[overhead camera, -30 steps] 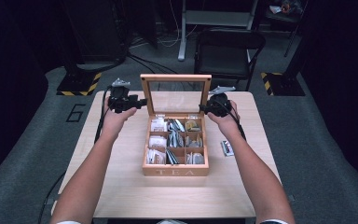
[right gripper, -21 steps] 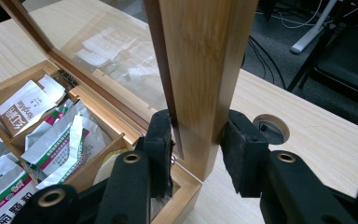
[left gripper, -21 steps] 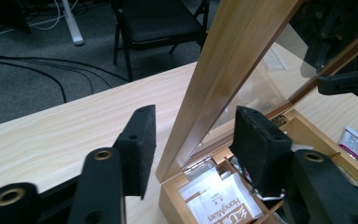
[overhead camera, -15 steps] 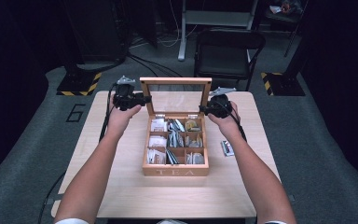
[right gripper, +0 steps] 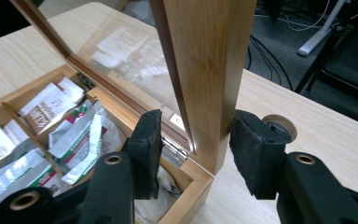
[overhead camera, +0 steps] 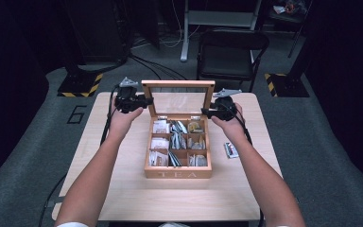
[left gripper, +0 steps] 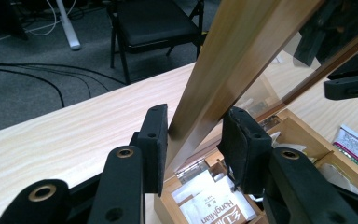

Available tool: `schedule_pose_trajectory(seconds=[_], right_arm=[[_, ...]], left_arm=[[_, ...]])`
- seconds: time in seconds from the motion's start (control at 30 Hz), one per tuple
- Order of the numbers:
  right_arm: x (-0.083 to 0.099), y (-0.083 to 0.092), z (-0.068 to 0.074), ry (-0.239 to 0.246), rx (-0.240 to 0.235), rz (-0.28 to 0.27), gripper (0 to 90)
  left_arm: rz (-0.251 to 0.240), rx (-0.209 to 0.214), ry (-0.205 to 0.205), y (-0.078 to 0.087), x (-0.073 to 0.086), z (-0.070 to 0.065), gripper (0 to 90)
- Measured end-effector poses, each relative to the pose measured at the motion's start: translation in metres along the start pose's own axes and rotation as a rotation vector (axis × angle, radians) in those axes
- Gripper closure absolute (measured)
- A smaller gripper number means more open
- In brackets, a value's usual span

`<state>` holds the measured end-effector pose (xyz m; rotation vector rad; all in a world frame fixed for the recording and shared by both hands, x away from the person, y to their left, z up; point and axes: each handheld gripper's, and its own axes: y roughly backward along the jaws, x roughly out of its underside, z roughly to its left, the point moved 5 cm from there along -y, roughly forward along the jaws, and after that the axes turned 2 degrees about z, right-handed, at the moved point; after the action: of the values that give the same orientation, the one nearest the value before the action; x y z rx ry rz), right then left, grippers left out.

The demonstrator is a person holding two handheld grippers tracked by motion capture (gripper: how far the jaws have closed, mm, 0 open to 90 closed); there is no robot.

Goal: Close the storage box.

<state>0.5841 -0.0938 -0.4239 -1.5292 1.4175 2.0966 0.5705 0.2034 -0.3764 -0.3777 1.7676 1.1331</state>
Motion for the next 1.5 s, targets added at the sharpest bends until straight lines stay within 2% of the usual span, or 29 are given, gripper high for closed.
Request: schedule_pose_trajectory(seconds=[0.07,0.2,0.47,0.67,0.87,0.97,1.07,1.23,1.3,1.43,1.5], right_arm=[[-0.001,0.005,0.002,-0.008,-0.011,0.008,49.9],[-0.003,0.014,0.004,0.013,-0.005,0.018,49.5],[-0.019,0.034,0.01,0.061,0.006,-0.031,51.4],[-0.027,0.048,0.014,0.066,0.015,-0.051,53.0],[-0.029,0.055,0.017,0.081,0.024,-0.058,53.8],[-0.03,0.057,0.02,0.07,0.013,-0.066,54.9],[-0.031,0.061,0.023,0.084,0.004,-0.079,56.8],[-0.032,0.065,0.025,0.087,-0.013,-0.086,59.6],[-0.031,0.066,0.027,0.086,-0.016,-0.082,59.5],[-0.028,0.068,0.029,0.096,-0.022,-0.075,59.0],[-0.026,0.069,0.03,0.101,-0.024,-0.07,58.7]], left_arm=[[0.0,0.0,0.007,0.0,0.001,0.0,61.4],[0.004,-0.007,0.007,0.001,0.001,-0.002,61.3],[0.012,0.0,0.004,0.004,0.003,-0.004,61.0],[-0.005,0.016,0.014,0.006,0.01,-0.004,60.3],[0.01,0.015,0.001,0.009,0.012,-0.007,60.0],[0.021,0.017,-0.012,0.01,0.013,-0.008,59.9],[0.028,0.018,-0.022,0.012,0.015,-0.009,59.6],[0.019,0.039,-0.006,0.013,0.021,-0.01,58.7],[0.032,0.045,-0.012,0.015,0.022,-0.011,58.6],[0.037,0.022,-0.039,0.018,0.024,-0.015,57.2],[0.039,0.023,-0.04,0.02,0.025,-0.016,56.2]])
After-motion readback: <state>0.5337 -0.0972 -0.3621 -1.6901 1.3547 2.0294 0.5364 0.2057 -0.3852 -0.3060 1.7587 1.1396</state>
